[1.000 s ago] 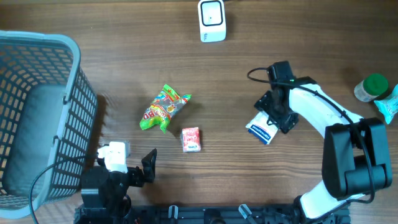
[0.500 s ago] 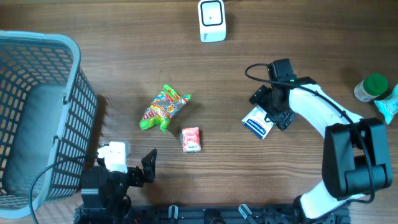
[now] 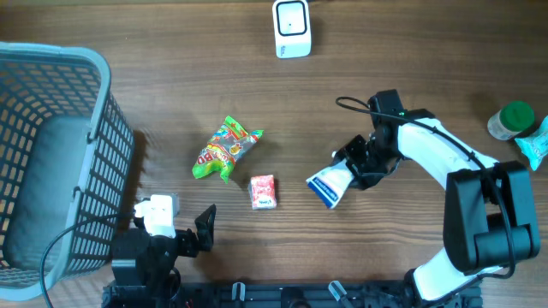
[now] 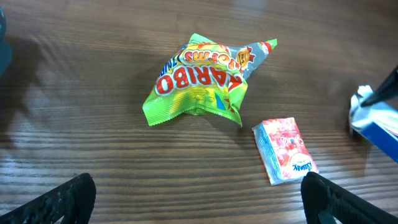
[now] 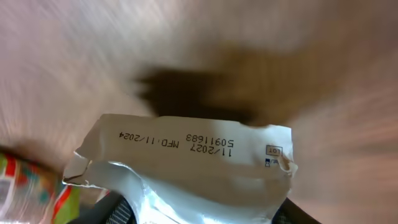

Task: Scan the item barcode
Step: 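Hold Hansaplast packet's printed side against the white scanner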

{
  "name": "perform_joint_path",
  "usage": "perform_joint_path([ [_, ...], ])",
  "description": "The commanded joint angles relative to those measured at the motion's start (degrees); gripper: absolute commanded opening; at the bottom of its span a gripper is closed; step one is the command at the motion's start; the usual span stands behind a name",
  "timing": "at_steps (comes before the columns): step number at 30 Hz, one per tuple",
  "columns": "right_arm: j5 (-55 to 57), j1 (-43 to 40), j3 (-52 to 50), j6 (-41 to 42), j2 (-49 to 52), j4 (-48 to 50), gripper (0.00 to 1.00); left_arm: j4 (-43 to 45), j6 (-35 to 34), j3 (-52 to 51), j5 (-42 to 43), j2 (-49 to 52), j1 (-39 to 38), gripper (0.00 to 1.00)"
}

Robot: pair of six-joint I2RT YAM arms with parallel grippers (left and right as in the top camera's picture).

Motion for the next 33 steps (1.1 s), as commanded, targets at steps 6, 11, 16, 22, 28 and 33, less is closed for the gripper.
perform_joint_path([
  [6,-13.9,0.2,-0.09,29.31,1.31,-12.85,0.4,0.13,1.09,0.0,0.87,-0.42,0.11,1.0],
  [11,-7.58,0.2,-0.11,47.84,1.31,-14.34,0.37,0.13,1.09,0.0,0.87,-0.42,0.11,1.0],
  [16,-4.9,0.2,-0.11,52.3,1.31,-13.22,0.35,0.15,1.09,0.0,0.87,-0.42,0.11,1.0],
  [22,-1.33,0.2,-0.04,26.18,1.31,7.93,0.21,0.13,1.09,0.0,0.87,-0.42,0.11,1.0],
  [28,-12.72,0.26,0.96,23.76,1.29,40.37,0.2,0.13,1.09,0.0,0.87,-0.42,0.11,1.0],
  [33,2.64,0.26,0.96,23.76,1.31,64.81,0.31,0.13,1.09,0.0,0.87,-0.42,0.11,1.0],
])
